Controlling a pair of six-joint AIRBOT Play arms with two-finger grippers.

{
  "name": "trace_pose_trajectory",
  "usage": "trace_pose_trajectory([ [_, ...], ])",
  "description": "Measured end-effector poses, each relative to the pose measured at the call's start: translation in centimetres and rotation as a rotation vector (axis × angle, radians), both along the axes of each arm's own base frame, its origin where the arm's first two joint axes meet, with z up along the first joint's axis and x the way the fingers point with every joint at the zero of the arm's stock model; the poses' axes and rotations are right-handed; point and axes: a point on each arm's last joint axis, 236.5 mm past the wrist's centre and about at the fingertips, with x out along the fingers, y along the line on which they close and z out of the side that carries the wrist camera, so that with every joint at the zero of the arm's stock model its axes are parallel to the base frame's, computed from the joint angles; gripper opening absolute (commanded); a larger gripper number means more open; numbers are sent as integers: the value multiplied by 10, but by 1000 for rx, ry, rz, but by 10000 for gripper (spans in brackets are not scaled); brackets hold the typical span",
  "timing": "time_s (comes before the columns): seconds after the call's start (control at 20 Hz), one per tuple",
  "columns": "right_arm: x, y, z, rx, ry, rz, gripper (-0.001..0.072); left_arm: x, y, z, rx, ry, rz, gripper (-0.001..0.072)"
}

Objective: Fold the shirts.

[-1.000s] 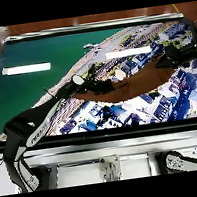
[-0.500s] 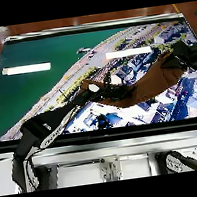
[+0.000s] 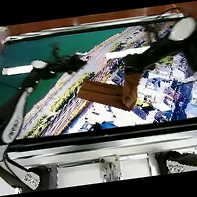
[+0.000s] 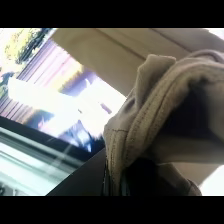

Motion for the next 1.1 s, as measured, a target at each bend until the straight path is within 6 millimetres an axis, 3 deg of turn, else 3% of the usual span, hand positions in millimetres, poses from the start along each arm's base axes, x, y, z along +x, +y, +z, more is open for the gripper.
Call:
trace_pose_trajectory([
  [0.15, 25, 73, -55, 53, 0, 35, 79, 4, 81, 80, 13, -145, 85, 32],
  [0.25, 41, 119, -88, 148, 20, 0, 98, -12, 112, 124, 30, -224, 95, 32],
  [0.3, 47, 140, -101, 210, 40, -30, 216, -24, 121, 142, 38, -256, 83, 32],
  [0.35, 53, 157, -112, 272, 66, -65, 485, -34, 127, 158, 47, -286, 75, 32],
  [0.4, 55, 170, -123, 317, 95, -93, 612, -44, 129, 169, 55, -309, 63, 32],
  [0.5, 61, 185, -133, 392, 135, -144, 620, -61, 126, 186, 68, -347, 29, 32],
  [0.6, 68, 186, -132, 434, 145, -172, 620, -73, 119, 195, 73, -365, -2, 32],
  [0.7, 74, 175, -118, 455, 130, -175, 620, -82, 111, 198, 78, -374, -34, 32],
  [0.85, 71, 128, -99, 355, 92, -109, 620, -90, 101, 199, 83, -378, -66, 32],
  [0.95, 58, 71, -106, 154, 100, -63, 621, -91, 101, 197, 97, -377, -71, 32],
  [1.05, 37, -5, -125, -97, 165, -50, 634, -93, 103, 189, 137, -369, -82, 32],
  [1.1, 24, -37, -135, -181, 217, -56, 682, -94, 104, 183, 165, -360, -88, 31],
])
